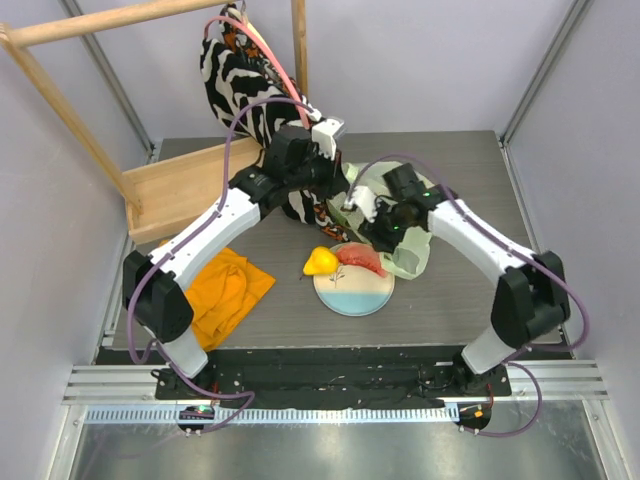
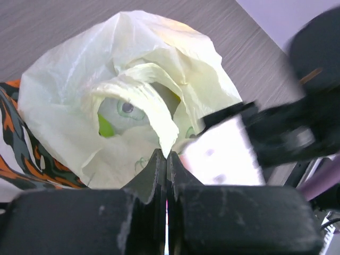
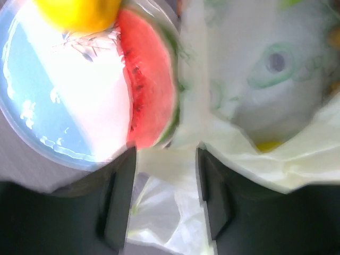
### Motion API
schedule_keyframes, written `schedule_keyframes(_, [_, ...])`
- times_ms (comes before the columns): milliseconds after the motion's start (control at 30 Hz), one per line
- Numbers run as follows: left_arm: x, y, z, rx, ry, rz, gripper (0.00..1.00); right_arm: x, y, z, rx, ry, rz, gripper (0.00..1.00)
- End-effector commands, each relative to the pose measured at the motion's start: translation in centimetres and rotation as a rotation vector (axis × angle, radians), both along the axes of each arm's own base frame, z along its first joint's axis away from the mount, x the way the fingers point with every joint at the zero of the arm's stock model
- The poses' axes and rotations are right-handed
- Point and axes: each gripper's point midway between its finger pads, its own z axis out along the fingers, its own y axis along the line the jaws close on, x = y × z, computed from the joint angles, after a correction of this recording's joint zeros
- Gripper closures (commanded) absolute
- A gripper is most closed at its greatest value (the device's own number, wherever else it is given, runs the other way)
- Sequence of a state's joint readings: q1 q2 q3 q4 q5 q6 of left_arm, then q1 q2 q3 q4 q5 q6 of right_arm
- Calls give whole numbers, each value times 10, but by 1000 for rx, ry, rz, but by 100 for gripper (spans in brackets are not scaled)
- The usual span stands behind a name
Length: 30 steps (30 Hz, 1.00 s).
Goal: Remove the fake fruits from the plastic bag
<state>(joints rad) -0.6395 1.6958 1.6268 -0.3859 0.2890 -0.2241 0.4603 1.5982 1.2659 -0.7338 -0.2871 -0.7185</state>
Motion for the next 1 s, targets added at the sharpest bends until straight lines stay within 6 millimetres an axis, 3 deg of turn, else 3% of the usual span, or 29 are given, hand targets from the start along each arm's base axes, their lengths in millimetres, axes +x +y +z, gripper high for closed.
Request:
schedule_keyframes(0, [-7, 1, -12, 36, 34, -24, 100, 13, -20, 83, 182, -164, -94, 51])
schedule_keyframes(133, [-7, 0, -15, 50, 29, -42, 100, 31, -29, 66, 177, -123, -137, 64])
schedule_keyframes(167, [-7, 0, -15, 55, 27, -43, 100, 37, -26, 68, 189, -121, -132, 66])
schedule_keyframes(233, [-9, 0, -18, 68, 26, -54, 100, 49, -21, 51, 182, -81, -141, 71])
schedule_keyframes(300, [-10, -1, -17, 73, 16, -62, 100, 72, -19, 47, 191, -121, -189, 74])
schedule_keyframes(433, [-14, 3, -7, 68, -5, -59, 100, 112, -23, 9, 127, -107, -325, 78])
schedule_keyframes(567, [-23, 4, 9, 33, -18, -77, 100, 115, -55, -19, -18, -161, -379, 79])
schedule_keyframes(633, [-23, 4, 10, 30, -25, -79, 100, 122, -95, -28, -187, -257, -485, 81])
schedule_keyframes(733, [-16, 7, 23, 45, -79, -64, 100, 143, -149, -9, -260, -358, -624, 82])
schedule_keyframes(833, [-15, 4, 33, 52, -100, -95, 100, 149, -199, 20, -307, -373, -731, 83])
schedule_keyframes(900, [-17, -1, 39, 39, -103, -120, 100, 141, -221, 18, -379, -317, -736, 83])
schedule_keyframes(967, [-23, -3, 31, 44, -91, -149, 100, 117, -226, 10, -422, -218, -711, 84])
